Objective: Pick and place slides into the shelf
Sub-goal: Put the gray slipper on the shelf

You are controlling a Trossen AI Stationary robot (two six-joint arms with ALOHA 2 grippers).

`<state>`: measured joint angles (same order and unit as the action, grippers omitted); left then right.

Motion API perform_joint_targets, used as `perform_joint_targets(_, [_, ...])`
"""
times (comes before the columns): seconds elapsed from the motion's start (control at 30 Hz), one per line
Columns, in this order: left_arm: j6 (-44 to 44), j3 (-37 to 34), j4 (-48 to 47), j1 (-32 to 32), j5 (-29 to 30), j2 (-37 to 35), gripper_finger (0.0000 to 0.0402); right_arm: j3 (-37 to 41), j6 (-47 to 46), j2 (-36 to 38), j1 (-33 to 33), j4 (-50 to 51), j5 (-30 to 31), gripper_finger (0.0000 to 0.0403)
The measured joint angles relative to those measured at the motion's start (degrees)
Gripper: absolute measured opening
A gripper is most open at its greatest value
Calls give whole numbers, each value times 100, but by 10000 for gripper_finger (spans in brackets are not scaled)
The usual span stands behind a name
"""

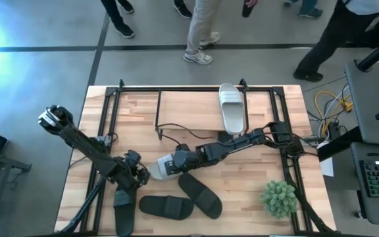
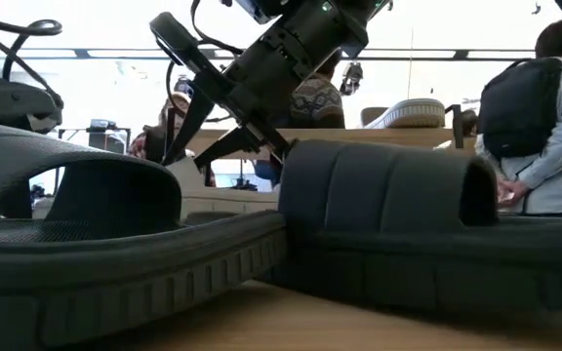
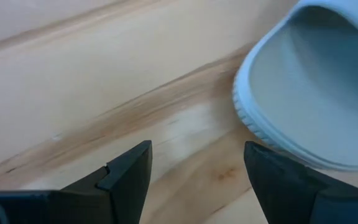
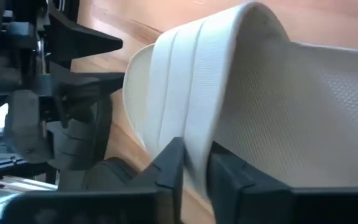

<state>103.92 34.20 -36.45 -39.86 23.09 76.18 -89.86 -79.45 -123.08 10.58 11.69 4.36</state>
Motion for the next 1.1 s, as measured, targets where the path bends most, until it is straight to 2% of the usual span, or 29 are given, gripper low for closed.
perform_joint_targets(0.1, [-274, -2, -11, 0, -2, -192, 240, 10, -60, 90, 97, 120, 28, 15])
perform_joint_targets(0.2, [-385, -9, -201, 0, 2, -432, 240, 10, -163, 239, 208, 268, -72, 13])
perform_joint_targets(0.37, [-373, -65, -1058, 0, 65, -856, 240, 15, -108, 719, 478, 373, -76, 12])
perform_joint_targets(0.53, [-369, -131, -1446, 0, 210, -1324, 240, 15, -211, 1515, 740, 839, 617, 12])
perform_joint_targets(0.63, [-345, -170, -1506, 2, 381, -1541, 240, 13, -686, 1929, 905, 1092, 1473, 12])
perform_joint_targets(0.73, [-249, -209, -1521, 4, 551, -1646, 240, 8, -1416, 2141, 1045, 1062, 2602, 11])
perform_joint_targets(0.97, [-245, -227, -1565, 7, 628, -1607, 240, -58, -3383, 1981, 1162, 1045, 6107, 12])
perform_joint_targets(1.03, [-245, -227, -1556, 13, 636, -1564, 240, -141, -3633, 1880, 1075, 1035, 7070, 12])
perform_joint_targets(1.1, [-245, -227, -1558, 11, 636, -1548, 240, -258, -3627, 1772, 894, 1033, 7698, 12])
